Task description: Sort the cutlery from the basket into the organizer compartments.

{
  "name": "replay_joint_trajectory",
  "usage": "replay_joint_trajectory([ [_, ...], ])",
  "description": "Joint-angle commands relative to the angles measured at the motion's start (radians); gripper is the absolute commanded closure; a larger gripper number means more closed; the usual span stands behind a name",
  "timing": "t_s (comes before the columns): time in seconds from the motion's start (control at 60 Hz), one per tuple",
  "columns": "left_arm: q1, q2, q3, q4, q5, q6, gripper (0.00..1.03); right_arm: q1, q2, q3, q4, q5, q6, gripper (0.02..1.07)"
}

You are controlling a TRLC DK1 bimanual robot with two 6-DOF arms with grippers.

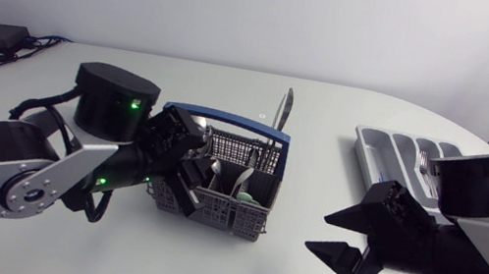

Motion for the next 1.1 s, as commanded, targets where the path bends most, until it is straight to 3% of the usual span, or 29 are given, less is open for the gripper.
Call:
replay_joint_trajectory([
  [0.0, -0.014, 0.045, 0.029, 0.033, -0.027, -0.062, 0.66, 0.0, 0.011, -0.03, 0.006, 0.002, -0.013, 0.32],
  [0.183, -0.037, 0.102, 0.014, 0.146, -0.139, -0.102, 0.78, -0.001, 0.011, -0.038, 0.01, 0.002, -0.016, 0.32],
  [0.517, -0.051, 0.158, 0.02, 0.189, -0.15, -0.103, 1.0, -0.006, 0.011, -0.046, 0.02, -0.001, -0.018, 0.32],
  [0.9, -0.056, 0.08, -0.02, 0.202, -0.147, -0.074, 1.0, -0.006, 0.011, -0.047, 0.023, 0.002, -0.018, 0.32],
  [1.083, 0.001, -0.073, -0.092, 0.166, -0.064, -0.022, 1.0, -0.006, 0.036, -0.044, 0.04, 0.0, -0.018, 0.32],
])
